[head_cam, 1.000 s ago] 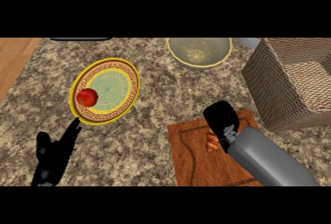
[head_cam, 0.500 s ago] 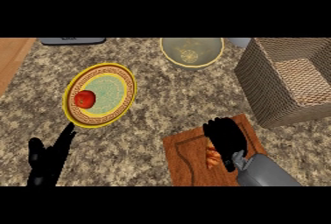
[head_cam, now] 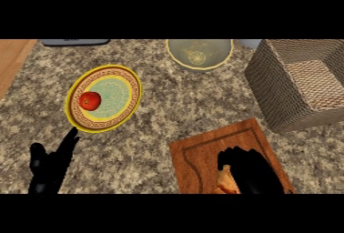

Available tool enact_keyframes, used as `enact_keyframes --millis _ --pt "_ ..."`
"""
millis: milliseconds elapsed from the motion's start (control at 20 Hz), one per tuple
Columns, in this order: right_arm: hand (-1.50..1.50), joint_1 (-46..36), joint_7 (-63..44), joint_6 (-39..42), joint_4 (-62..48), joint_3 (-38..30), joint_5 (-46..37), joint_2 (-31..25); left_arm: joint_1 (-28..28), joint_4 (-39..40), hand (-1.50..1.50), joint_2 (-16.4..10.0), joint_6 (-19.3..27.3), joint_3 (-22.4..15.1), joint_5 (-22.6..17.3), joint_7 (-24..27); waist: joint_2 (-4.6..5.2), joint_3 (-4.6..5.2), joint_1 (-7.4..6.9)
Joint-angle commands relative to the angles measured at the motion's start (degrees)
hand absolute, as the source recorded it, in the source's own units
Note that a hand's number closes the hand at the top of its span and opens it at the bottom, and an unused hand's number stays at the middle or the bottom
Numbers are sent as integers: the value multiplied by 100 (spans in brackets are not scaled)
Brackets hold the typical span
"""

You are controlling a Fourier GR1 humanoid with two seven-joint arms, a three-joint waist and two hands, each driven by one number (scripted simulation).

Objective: Pick the croissant from the cutting board and place it in the basket

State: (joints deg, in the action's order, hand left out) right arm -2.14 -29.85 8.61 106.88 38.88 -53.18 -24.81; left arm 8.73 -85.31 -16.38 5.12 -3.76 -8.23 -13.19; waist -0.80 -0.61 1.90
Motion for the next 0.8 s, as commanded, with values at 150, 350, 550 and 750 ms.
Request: enact_keyframes --millis 150,350,550,750 --pt "150 490 146 -1280 1755 -945 1379 1083 398 129 0 177 6 -177 20 -100 36 43 63" --pt "150 421 -398 -947 3060 -1774 1851 884 171 36 0 -44 -125 58 -137 -346 48 60 -23" --pt "150 144 -1163 -341 3742 -3039 2637 506 321 181 0 -90 -232 135 -138 -154 64 65 -88" --pt "150 -698 -1714 43 3518 -4122 3264 321 -37 370 0 63 -57 31 52 -285 70 68 -63"
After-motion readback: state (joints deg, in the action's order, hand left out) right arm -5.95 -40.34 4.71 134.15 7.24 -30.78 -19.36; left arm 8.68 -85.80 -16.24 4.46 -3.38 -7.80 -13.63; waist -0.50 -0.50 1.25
